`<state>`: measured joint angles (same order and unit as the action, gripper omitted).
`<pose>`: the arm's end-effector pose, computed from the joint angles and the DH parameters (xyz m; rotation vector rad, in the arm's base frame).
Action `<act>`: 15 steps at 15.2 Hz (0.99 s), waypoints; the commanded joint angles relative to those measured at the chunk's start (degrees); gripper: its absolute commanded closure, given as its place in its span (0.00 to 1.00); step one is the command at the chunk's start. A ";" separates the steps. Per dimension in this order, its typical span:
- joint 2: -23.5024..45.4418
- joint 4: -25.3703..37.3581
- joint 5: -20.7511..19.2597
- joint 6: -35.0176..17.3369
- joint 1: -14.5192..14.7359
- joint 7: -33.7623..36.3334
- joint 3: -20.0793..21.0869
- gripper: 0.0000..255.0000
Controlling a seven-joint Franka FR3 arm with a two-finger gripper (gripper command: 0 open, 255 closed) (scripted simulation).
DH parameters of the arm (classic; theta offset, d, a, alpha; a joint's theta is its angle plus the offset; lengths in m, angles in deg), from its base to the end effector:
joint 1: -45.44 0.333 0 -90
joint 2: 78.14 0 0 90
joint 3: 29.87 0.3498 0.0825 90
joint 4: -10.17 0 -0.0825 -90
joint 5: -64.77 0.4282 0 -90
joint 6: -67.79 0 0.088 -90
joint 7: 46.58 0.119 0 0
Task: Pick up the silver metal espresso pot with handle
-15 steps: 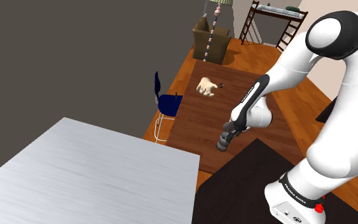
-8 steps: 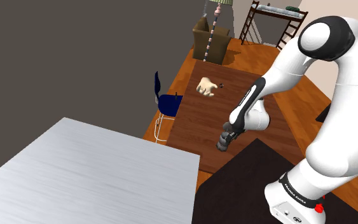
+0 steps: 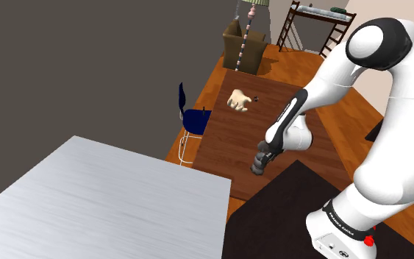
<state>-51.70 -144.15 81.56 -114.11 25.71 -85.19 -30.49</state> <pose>0.3589 -0.1623 0.0632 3.1212 0.0420 0.0189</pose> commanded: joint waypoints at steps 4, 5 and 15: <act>-5.18 -1.67 -0.35 3.70 3.14 0.59 -3.03 1.00; -6.32 -2.03 -0.56 4.53 3.97 0.81 -3.89 1.00; -16.80 -4.78 -7.62 12.53 12.73 6.34 -14.26 1.00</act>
<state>-67.81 -148.76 74.66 -102.11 38.09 -79.22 -44.06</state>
